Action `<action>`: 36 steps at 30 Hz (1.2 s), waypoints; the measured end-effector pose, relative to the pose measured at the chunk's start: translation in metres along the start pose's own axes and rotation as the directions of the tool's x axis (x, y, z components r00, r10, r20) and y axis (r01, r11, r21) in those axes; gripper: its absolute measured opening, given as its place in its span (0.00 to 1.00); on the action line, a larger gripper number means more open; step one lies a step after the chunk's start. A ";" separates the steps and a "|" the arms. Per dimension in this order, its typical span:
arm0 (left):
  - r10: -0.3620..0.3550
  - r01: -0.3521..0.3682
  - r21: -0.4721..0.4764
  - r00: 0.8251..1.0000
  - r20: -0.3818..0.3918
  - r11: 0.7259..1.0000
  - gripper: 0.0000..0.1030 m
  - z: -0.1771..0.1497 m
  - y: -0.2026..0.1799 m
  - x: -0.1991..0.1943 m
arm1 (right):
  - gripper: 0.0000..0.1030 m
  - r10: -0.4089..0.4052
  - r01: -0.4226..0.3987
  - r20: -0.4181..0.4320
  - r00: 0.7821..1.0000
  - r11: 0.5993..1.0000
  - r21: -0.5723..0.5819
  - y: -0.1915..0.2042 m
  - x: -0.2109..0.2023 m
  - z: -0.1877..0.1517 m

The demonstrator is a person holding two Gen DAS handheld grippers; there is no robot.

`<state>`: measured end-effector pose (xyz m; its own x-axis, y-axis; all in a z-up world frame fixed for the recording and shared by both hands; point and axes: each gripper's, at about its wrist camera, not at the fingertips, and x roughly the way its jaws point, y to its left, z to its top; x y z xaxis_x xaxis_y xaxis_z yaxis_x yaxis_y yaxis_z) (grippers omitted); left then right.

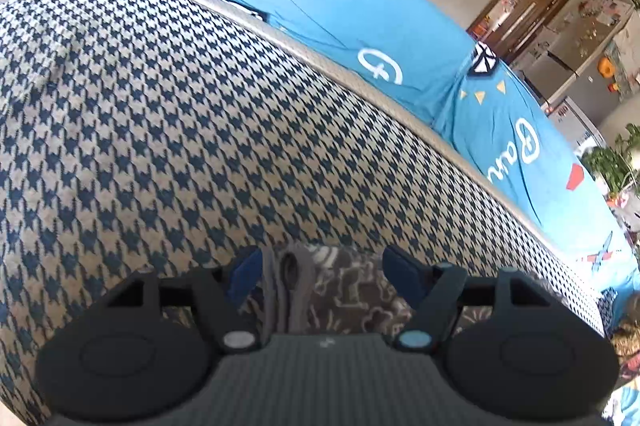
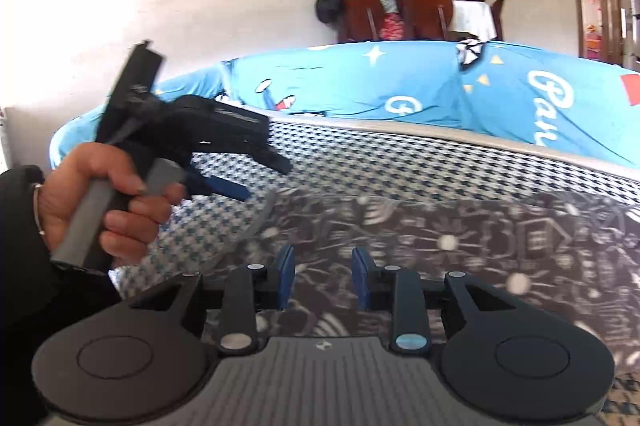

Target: Fold clothes

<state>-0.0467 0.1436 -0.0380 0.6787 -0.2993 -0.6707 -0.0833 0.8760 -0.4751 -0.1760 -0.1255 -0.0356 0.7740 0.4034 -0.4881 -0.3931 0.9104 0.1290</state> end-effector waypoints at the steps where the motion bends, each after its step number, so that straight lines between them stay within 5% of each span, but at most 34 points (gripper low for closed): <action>1: 0.006 -0.006 -0.002 1.000 0.015 1.000 0.67 0.002 0.000 -0.002 | 0.30 -0.012 0.012 -0.001 1.000 1.000 0.013 -0.007 -0.004 0.001; 10: -0.055 0.051 0.085 0.997 0.045 0.995 0.79 -0.004 -0.022 -0.003 | 0.30 -0.202 0.204 -0.045 0.978 0.978 0.051 -0.063 -0.036 -0.003; 18: -0.124 0.120 0.231 0.992 0.001 0.965 0.85 -0.030 -0.054 0.006 | 0.30 -0.356 0.361 -0.069 0.932 0.928 0.093 -0.122 -0.067 -0.006; 36: -0.134 0.162 0.299 0.985 -0.114 0.940 0.90 -0.059 -0.079 0.035 | 0.30 -0.499 0.516 -0.136 0.856 0.843 0.150 -0.212 -0.078 -0.007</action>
<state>-0.0595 0.0416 -0.0570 0.5965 -0.4546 -0.6615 0.2503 0.8884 -0.3849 -0.1558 -0.3506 -0.0308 0.7910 -0.1219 -0.5996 0.1424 0.9897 -0.0133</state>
